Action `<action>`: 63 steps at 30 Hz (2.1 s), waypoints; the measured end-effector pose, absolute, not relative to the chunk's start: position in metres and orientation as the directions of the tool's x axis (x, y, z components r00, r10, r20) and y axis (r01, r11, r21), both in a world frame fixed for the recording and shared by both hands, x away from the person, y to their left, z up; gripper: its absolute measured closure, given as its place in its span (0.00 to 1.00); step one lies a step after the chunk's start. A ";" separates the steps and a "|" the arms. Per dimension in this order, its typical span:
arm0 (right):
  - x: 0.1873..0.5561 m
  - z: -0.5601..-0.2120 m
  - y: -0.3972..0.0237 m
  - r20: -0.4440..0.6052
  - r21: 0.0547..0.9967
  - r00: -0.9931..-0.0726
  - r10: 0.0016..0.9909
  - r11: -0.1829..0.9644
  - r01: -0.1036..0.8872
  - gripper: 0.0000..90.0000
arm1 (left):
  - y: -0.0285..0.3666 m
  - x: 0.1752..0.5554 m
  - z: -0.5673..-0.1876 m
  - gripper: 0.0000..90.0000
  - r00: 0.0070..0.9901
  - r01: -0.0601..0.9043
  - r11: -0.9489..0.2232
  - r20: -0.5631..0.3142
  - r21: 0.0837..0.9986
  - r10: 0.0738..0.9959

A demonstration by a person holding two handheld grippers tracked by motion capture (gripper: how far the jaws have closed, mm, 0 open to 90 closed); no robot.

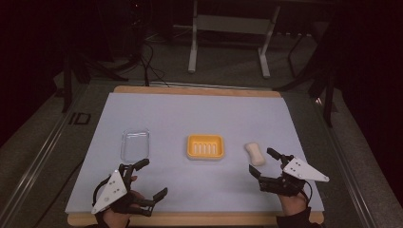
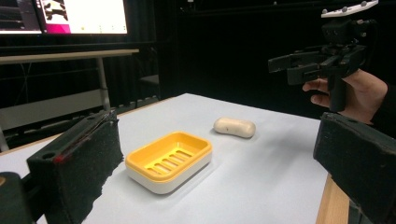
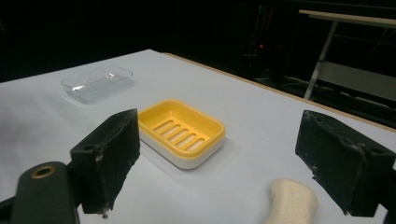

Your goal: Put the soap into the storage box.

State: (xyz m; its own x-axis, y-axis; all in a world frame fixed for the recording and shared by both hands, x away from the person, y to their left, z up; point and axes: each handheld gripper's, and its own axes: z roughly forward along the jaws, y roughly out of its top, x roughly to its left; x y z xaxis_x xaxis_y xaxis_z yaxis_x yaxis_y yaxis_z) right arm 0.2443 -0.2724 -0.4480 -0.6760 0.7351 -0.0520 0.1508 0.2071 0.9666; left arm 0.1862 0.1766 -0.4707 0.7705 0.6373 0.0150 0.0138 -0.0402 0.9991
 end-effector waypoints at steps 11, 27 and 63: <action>0.251 -0.447 -0.274 -0.065 0.947 -0.693 0.718 0.264 0.185 0.19 | 0.176 0.187 -0.471 0.01 0.773 0.025 -0.052 0.014 0.998 0.634; 0.273 -0.437 -0.270 -0.034 0.836 -0.864 0.502 0.489 0.251 0.15 | 0.174 0.186 -0.472 0.01 0.778 0.030 -0.062 0.016 0.998 0.628; 0.310 -0.461 -0.246 0.157 0.144 -0.738 0.656 0.724 0.675 0.16 | 0.172 0.186 -0.473 0.01 0.776 0.041 -0.080 0.019 0.996 0.630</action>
State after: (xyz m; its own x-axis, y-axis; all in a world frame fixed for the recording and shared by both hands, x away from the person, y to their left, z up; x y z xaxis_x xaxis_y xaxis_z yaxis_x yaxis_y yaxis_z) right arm 0.3096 -0.2465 -0.4608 -0.7378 0.6564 0.1572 0.6747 0.7238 0.1444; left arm 0.1857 0.1721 -0.4728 0.7761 0.6303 0.0188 0.0408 -0.0799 0.9960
